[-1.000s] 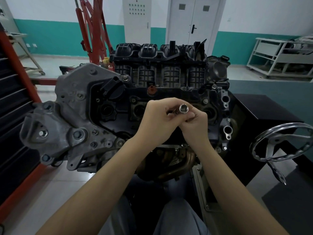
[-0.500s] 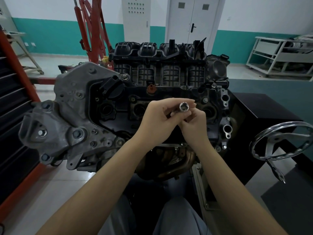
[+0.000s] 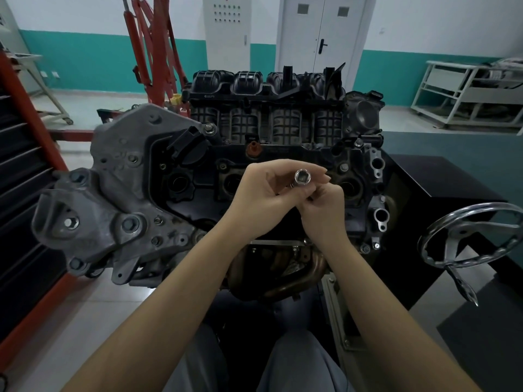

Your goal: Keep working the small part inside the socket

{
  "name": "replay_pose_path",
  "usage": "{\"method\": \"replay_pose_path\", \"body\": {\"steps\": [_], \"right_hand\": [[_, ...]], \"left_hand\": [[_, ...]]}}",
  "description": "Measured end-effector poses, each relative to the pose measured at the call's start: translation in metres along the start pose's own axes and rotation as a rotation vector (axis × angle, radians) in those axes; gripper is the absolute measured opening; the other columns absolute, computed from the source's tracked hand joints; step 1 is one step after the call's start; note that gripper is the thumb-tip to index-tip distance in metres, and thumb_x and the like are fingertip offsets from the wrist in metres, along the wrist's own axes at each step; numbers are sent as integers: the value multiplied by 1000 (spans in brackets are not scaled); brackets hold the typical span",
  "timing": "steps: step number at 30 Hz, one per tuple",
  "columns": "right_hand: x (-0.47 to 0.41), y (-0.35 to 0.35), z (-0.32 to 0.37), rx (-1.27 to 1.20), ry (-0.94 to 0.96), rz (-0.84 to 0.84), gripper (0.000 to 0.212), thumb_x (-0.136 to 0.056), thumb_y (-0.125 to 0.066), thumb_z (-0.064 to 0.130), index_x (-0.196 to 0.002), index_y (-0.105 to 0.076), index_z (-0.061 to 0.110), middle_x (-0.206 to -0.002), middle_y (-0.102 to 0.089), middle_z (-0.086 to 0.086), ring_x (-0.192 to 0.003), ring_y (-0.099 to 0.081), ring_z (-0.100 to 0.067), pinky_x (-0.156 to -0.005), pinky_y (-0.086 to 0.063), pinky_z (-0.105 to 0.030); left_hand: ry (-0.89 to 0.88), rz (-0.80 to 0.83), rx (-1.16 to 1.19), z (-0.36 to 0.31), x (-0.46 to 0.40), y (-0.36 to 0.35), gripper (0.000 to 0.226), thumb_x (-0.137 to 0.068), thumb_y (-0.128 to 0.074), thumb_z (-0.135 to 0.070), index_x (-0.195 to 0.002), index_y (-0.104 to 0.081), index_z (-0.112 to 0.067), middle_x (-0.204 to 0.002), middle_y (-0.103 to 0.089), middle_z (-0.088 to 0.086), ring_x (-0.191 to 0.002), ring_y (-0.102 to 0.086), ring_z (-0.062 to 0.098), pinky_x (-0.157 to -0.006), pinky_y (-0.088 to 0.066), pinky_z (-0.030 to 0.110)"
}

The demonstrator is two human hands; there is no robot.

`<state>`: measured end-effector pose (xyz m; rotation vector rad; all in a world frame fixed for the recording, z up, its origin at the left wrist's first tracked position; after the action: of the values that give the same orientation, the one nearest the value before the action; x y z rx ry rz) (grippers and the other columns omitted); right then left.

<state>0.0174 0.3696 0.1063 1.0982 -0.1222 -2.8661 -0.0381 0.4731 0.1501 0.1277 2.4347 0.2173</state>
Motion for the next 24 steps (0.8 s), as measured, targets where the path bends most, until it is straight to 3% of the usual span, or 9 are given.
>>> {"method": "replay_pose_path", "body": {"steps": [2, 5, 9, 11, 16, 20, 24], "right_hand": [[-2, 1, 3, 10, 19, -10, 17, -77, -73, 14, -83, -70, 29, -74, -71, 18, -74, -67, -2, -67, -50, -18], [-3, 2, 2, 11, 36, -1, 17, -80, -75, 7, -91, -73, 19, -83, -73, 7, -83, -70, -12, -74, -53, -27], [-1, 0, 2, -8, 12, 55, 21, -84, -62, 10, -88, -65, 30, -79, -70, 23, -80, -66, 1, -70, -49, -15], [-2, 1, 0, 3, 3, 42, 19, -81, -63, 8, -84, -66, 27, -74, -68, 26, -73, -65, 5, -66, -45, -10], [-6, 5, -1, -29, 41, 26, 30, -77, -74, -5, -83, -70, 23, -79, -72, 11, -78, -68, -7, -71, -50, -19], [-3, 3, 6, -2, 60, 51, 35, -83, -64, 1, -90, -63, 35, -82, -69, 26, -80, -64, 6, -72, -46, -10], [-6, 7, 4, -13, 35, 18, 31, -80, -66, -2, -83, -67, 28, -72, -69, 23, -71, -64, 6, -65, -46, -9]], "left_hand": [[-12, -40, -19, -1, 0, 3, 29, -78, -72, 9, -101, -70, -9, -93, -73, 1, -93, -70, 12, -85, -55, 26], [-26, -137, -83, 1, -1, 5, 22, -75, -77, 4, -94, -73, -6, -89, -74, 5, -87, -71, 14, -83, -57, 30], [12, -88, -28, 6, -2, 3, 23, -82, -68, 8, -103, -72, -2, -98, -74, 10, -96, -71, 17, -89, -55, 32], [21, -34, 5, 6, -1, 0, 27, -83, -66, 11, -106, -70, -2, -101, -73, 12, -100, -70, 20, -92, -54, 35], [-6, -147, -66, -1, -1, 2, 28, -72, -80, 3, -95, -72, -10, -91, -74, 4, -89, -71, 15, -84, -58, 33], [-20, -146, -10, -2, -1, 2, 30, -75, -75, 7, -99, -71, -10, -93, -74, 8, -91, -72, 19, -87, -57, 36], [6, -89, 70, 0, -2, 0, 33, -77, -71, 13, -106, -68, -3, -99, -72, 16, -97, -70, 25, -90, -55, 37]]}}
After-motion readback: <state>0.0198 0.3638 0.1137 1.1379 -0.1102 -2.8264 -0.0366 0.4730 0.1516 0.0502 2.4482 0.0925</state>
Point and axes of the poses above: each hand's wrist, its own x-axis away from the middle knuckle, its own y-axis out of the back of the hand, z = x × y, the point moved 6 cm from there along -x, towards the middle knuckle
